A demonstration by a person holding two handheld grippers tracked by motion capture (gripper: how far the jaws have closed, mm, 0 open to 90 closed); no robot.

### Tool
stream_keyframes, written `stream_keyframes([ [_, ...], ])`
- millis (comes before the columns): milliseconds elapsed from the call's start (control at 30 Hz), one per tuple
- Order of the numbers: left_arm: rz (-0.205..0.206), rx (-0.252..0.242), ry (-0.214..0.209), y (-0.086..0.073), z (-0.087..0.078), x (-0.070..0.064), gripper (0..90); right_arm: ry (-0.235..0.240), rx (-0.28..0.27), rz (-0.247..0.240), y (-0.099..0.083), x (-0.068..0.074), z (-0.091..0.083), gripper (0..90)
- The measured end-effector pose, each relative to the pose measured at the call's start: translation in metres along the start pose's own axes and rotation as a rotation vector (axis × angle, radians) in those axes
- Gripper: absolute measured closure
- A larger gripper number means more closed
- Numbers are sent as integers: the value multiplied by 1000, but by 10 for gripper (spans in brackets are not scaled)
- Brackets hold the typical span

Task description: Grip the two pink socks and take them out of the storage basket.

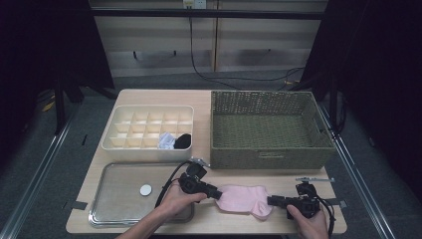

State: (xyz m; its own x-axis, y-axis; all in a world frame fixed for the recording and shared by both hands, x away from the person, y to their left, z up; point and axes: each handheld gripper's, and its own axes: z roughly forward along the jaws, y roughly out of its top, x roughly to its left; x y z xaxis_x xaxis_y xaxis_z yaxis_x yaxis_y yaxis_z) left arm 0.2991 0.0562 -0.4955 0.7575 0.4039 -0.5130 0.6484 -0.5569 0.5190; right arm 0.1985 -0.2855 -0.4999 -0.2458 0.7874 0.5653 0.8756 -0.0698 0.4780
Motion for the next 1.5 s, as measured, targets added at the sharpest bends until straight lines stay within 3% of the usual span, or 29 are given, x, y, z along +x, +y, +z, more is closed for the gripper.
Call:
stream_keyframes([
  [100,0,-6,-5,-1,0,-1,640,35,-11,3,1,-1,0,832],
  [500,2,-8,-3,-3,-2,-1,630,85,-57,7,6,1,-8,856],
  [733,-6,-13,-22,-2,-1,0,611,77,-71,-4,12,2,-14,858],
  [933,8,0,-28,0,2,-2,656,71,-68,-25,16,7,-14,858],
  [1167,-15,-20,-14,-1,-4,0,606,79,-75,-45,22,12,-15,858],
  [1333,-4,-8,-16,-2,-3,1,709,83,-75,-53,23,15,-15,858],
  [1500,0,-3,-17,-2,0,-1,729,85,-76,-62,23,16,-14,858],
])
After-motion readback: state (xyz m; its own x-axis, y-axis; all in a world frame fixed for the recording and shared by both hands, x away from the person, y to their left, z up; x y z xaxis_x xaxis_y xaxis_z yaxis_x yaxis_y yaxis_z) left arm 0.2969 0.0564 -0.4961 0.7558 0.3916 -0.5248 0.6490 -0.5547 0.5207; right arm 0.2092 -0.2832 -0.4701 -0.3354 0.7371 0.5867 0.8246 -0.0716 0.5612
